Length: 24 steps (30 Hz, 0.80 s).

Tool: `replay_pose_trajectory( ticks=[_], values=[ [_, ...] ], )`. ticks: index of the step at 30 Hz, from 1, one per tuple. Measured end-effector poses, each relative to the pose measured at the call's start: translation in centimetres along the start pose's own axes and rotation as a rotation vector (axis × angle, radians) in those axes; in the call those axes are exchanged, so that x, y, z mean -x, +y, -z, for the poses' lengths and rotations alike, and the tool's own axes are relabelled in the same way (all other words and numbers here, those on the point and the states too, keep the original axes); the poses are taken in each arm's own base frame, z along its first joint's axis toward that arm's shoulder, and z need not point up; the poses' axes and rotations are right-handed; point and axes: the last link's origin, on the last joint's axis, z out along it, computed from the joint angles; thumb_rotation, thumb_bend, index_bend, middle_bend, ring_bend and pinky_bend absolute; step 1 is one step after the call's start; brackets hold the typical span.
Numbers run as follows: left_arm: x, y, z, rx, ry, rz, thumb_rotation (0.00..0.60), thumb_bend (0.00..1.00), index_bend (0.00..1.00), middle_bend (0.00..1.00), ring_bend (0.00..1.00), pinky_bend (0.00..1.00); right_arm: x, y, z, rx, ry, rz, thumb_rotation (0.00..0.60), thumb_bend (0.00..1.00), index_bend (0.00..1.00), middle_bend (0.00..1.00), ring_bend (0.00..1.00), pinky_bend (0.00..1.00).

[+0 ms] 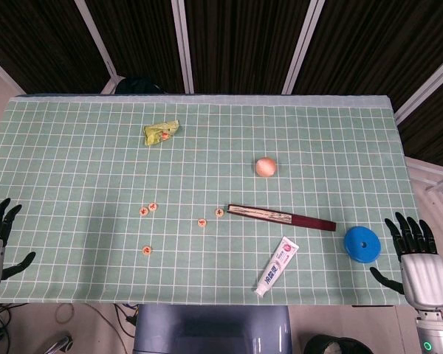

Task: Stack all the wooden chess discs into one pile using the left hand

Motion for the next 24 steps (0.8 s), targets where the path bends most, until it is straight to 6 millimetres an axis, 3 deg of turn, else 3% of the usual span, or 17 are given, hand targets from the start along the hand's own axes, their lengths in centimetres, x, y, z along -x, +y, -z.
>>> replay_pose_trajectory(
  ticks=[24],
  values=[
    [-0.25,-0.21,-0.67,0.033,-0.01,0.059,0.6,0.15,0.16,0.0,0.0,0.0,-0.26,0.24,0.04,0.022,0.001,-0.017,0.6,0.23,0.09,0.01,0.0,0.0]
  ],
)
